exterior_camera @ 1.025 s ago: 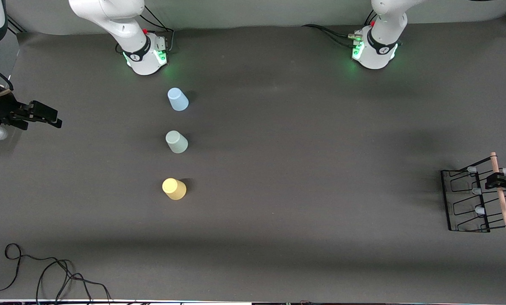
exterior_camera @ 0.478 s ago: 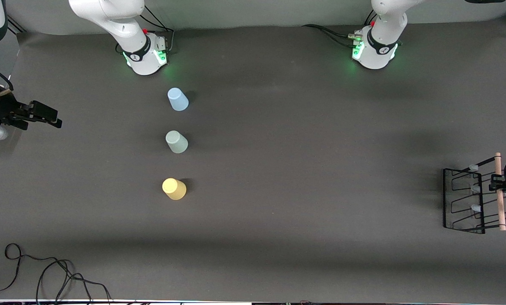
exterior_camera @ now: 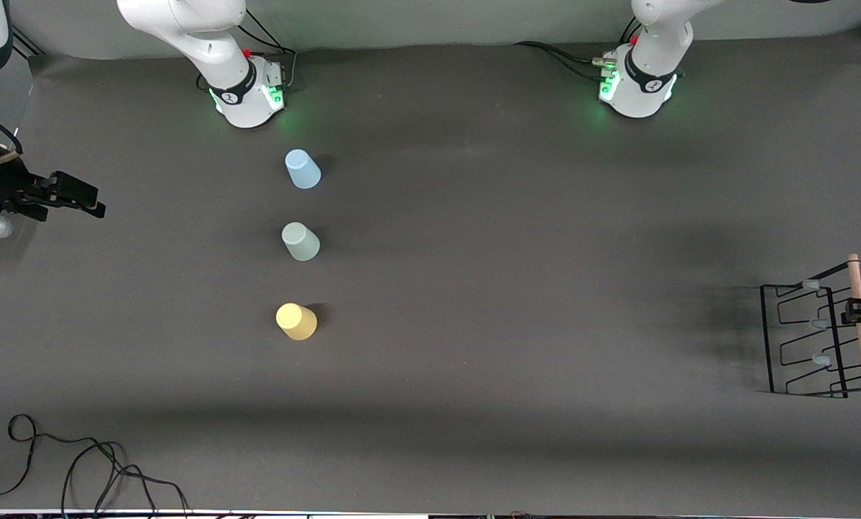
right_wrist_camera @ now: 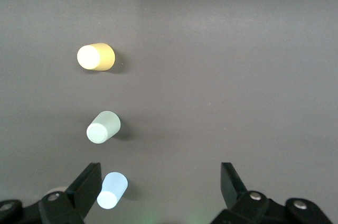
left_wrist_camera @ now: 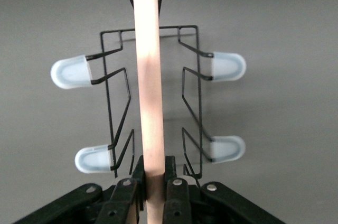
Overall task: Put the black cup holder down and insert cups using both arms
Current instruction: 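Lift the wire holder with the left gripper and lower it mid-table, then open the left gripper off the holder while the right gripper reaches the green cup, then grasp the green cup with the right gripper while the left gripper withdraws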
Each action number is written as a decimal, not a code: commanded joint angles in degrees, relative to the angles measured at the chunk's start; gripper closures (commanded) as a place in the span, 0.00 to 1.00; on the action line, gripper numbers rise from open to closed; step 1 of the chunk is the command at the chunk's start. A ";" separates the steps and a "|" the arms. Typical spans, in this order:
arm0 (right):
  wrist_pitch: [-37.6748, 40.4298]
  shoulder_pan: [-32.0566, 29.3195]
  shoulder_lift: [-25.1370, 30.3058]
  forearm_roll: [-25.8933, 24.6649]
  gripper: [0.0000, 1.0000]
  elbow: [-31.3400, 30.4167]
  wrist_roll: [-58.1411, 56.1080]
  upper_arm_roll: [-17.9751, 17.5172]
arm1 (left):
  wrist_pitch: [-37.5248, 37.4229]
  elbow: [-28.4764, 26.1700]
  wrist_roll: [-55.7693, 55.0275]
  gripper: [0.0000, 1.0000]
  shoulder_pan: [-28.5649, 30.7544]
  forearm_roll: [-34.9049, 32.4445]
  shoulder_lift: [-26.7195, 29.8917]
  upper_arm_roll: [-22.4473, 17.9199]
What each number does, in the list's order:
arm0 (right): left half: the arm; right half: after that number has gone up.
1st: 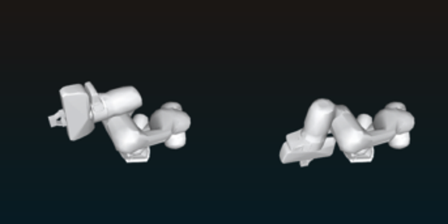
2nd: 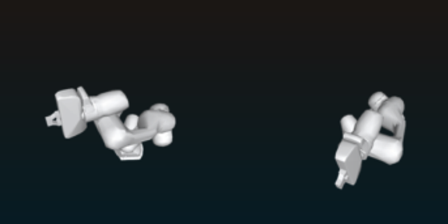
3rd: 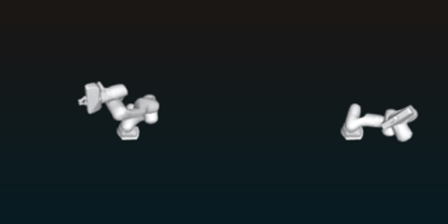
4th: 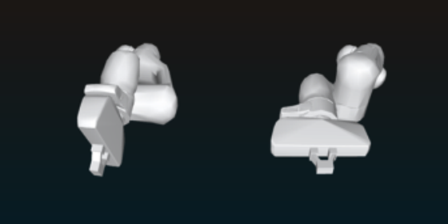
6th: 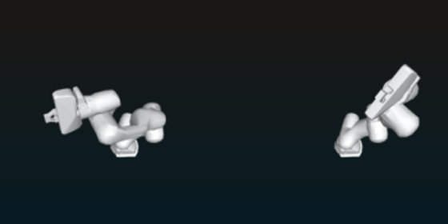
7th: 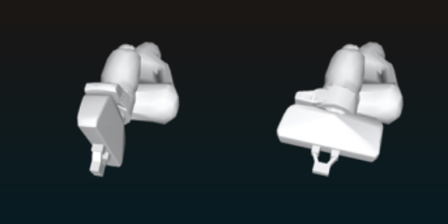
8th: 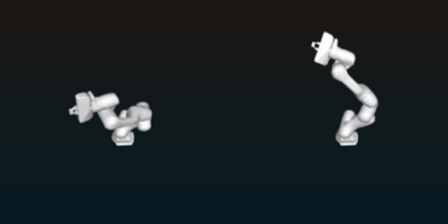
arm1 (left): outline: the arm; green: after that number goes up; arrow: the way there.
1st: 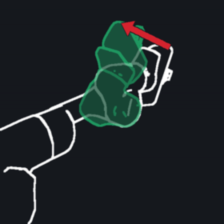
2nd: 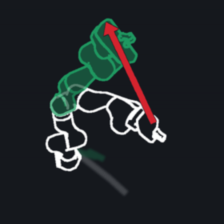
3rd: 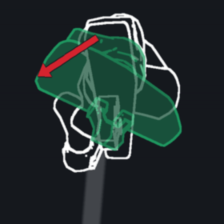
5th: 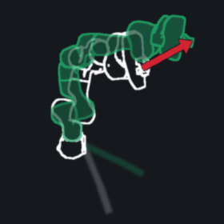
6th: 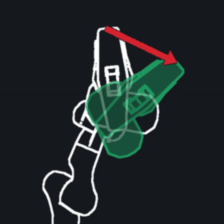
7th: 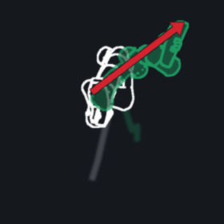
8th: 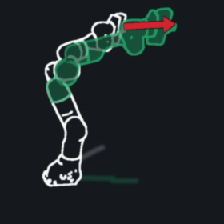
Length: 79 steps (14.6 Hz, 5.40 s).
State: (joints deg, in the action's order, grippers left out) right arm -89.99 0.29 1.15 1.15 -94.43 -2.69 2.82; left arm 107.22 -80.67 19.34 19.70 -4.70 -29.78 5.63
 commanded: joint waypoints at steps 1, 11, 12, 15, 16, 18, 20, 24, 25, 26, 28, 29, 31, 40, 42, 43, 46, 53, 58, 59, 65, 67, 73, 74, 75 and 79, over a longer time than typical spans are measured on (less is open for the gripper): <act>-0.62 0.23 0.61 -0.89 0.00 -0.40 0.05 0.25 | -5.08 -0.27 -11.13 1.00 -6.49 -0.22 4.02 -0.35; -0.54 0.23 0.61 -0.89 0.00 -0.49 -0.30 0.43 | -8.88 -8.10 -43.65 1.00 -31.27 2.32 10.97 0.44; -0.54 0.23 0.70 -0.89 0.00 -0.49 -0.30 0.43 | -8.35 -8.01 -46.56 1.00 -34.26 2.50 10.62 0.44; -0.45 0.23 0.70 -0.89 0.00 -0.49 -0.30 0.43 | -6.95 -7.74 -54.39 1.00 -42.26 2.32 8.08 0.44; -0.45 0.23 0.70 -0.89 0.00 -0.49 -0.30 0.43 | -5.37 -7.74 -56.76 1.00 -44.20 2.32 7.29 0.44; -0.45 0.23 0.70 -0.89 0.00 -0.49 -0.04 0.43 | -1.51 -7.83 -59.76 1.00 -48.25 2.32 6.06 0.44; -0.18 0.23 0.78 -0.80 0.00 -0.49 0.31 0.43 | 1.57 -8.01 -60.47 1.00 -51.15 2.32 5.70 0.35; 0.08 0.32 1.05 0.26 0.00 -0.66 7.68 0.34 | 6.49 -7.66 -65.03 1.00 -55.20 2.50 5.61 0.44; 0.17 0.41 1.13 0.34 0.00 -0.84 7.87 0.26 | 9.03 -7.66 -66.87 1.00 -55.82 2.50 5.09 0.44; 0.17 0.58 1.14 0.43 0.00 -1.01 8.04 0.25 | 10.97 -7.57 -67.76 1.00 -56.52 2.41 4.21 0.44; -0.09 1.02 1.48 1.74 0.00 -2.41 8.57 0.25 | 11.60 -7.39 -68.38 1.00 -57.58 2.32 2.98 0.44; -0.36 1.02 1.83 2.53 0.00 -3.47 10.14 0.25 | 11.60 -7.48 -68.38 1.00 -58.28 2.15 2.28 0.44; -1.32 1.46 2.80 3.07 0.00 -5.84 11.91 0.17 | 11.87 -7.31 -68.47 1.00 -60.39 1.71 0.87 0.44; -16.07 14.02 6.06 2.89 0.02 -23.41 31.85 0.25 | 15.12 -5.20 -73.65 1.00 -61.27 1.54 -3.18 0.44; -20.99 15.87 6.14 2.89 0.02 -27.71 33.26 0.25 | 15.03 -5.28 -73.66 1.00 -61.27 1.53 -3.35 0.44; -24.15 16.75 6.15 2.89 0.02 -30.17 34.75 0.25 | 15.03 -5.28 -73.66 1.00 -61.27 1.45 -3.62 0.35; -32.25 18.69 4.92 2.89 0.02 -35.20 37.74 0.25 | 15.03 -5.28 -73.22 0.32 -61.18 0.22 -3.88 0.35; -47.35 21.66 -0.52 2.89 0.02 -43.72 39.67 0.17 | 13.72 -3.62 -72.43 0.04 -60.13 -2.07 -1.43 0.00; -58.62 24.22 -6.41 2.89 0.02 -47.33 42.15 0.17 | 10.83 -2.22 -71.64 0.01 -55.39 -0.58 4.98 0.09; -60.55 24.57 -7.21 2.89 0.02 -48.12 42.15 0.17 | 8.03 -0.55 -71.46 0.01 -53.82 -0.58 5.60 0.09; -67.85 25.89 -12.13 2.89 0.02 -50.85 42.15 0.17 | -8.25 5.63 -61.93 0.01 -45.92 -4.01 7.62 -2.11; -68.82 26.07 -13.27 2.89 0.02 -50.76 42.15 0.17 | -7.48 1.07 -51.30 0.01 -38.64 -4.00 9.38 -2.11; -67.43 26.07 -11.09 2.89 0.98 -50.67 42.23 0.08 | -8.08 -2.20 -26.32 0.00 -23.94 -0.86 15.26 -2.11; -65.94 26.07 -9.86 2.89 1.00 -50.59 42.24 0.08 | -8.08 -4.21 -22.80 0.00 -21.40 0.90 17.71 -2.02; -63.66 26.07 -8.20 2.89 1.00 -50.24 42.32 0.08 | -7.65 -7.01 -19.64 0.00 -20.07 2.22 20.61 -2.11; -52.60 25.98 -1.08 2.98 1.00 -47.09 42.24 0.25 | -2.28 -17.31 -17.94 0.00 -19.52 2.41 30.46 -2.46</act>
State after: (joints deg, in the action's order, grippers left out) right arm -148.80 25.60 -5.19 3.55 -142.84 38.49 2.57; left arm 101.98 -89.56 0.20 0.18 -3.11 -6.74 2.90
